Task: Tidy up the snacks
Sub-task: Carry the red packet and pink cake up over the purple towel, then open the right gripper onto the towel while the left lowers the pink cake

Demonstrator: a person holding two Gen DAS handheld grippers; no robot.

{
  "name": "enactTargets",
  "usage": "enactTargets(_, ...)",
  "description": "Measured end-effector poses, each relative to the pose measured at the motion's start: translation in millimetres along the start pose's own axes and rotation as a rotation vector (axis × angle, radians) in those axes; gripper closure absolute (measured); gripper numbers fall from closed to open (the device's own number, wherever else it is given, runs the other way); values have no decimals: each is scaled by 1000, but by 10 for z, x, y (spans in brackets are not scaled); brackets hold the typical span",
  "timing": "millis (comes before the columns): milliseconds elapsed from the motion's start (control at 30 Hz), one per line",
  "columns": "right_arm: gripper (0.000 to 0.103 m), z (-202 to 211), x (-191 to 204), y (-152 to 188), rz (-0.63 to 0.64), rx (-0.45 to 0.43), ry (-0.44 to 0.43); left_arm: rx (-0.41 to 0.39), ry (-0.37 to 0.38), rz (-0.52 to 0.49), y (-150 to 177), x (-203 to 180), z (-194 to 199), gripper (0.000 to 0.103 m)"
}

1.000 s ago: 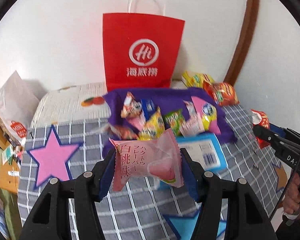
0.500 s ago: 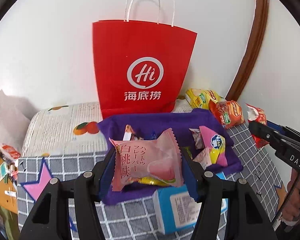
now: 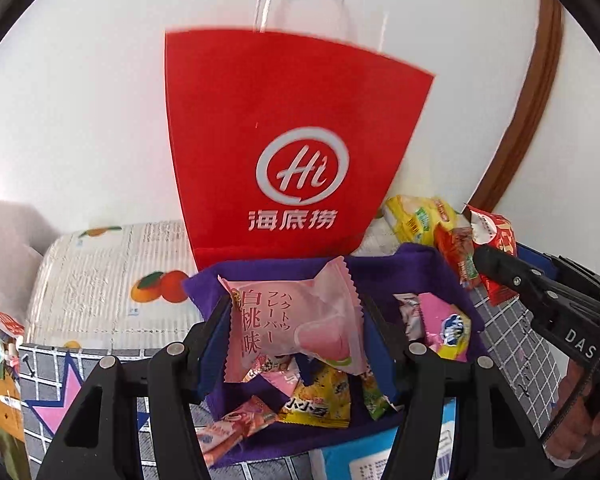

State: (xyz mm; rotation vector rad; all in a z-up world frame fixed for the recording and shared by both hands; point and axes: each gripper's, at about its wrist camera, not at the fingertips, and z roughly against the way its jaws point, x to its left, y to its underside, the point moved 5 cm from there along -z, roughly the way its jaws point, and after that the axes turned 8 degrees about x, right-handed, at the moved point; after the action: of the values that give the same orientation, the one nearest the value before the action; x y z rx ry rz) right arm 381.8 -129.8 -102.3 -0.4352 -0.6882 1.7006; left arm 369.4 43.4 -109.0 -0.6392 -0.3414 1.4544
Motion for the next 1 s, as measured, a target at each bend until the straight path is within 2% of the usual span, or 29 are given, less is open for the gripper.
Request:
enactTargets(300, 65, -401, -20, 88, 11, 62, -10, 56, 15, 8, 51, 85, -309, 44)
enactTargets(600, 65, -537, -182, 149, -11, 93, -5, 68, -3, 38, 62, 210, -410, 44)
enactTargets(1000, 65, -614, -255, 184, -28, 132, -13, 80, 1, 18, 87, 154, -464, 44)
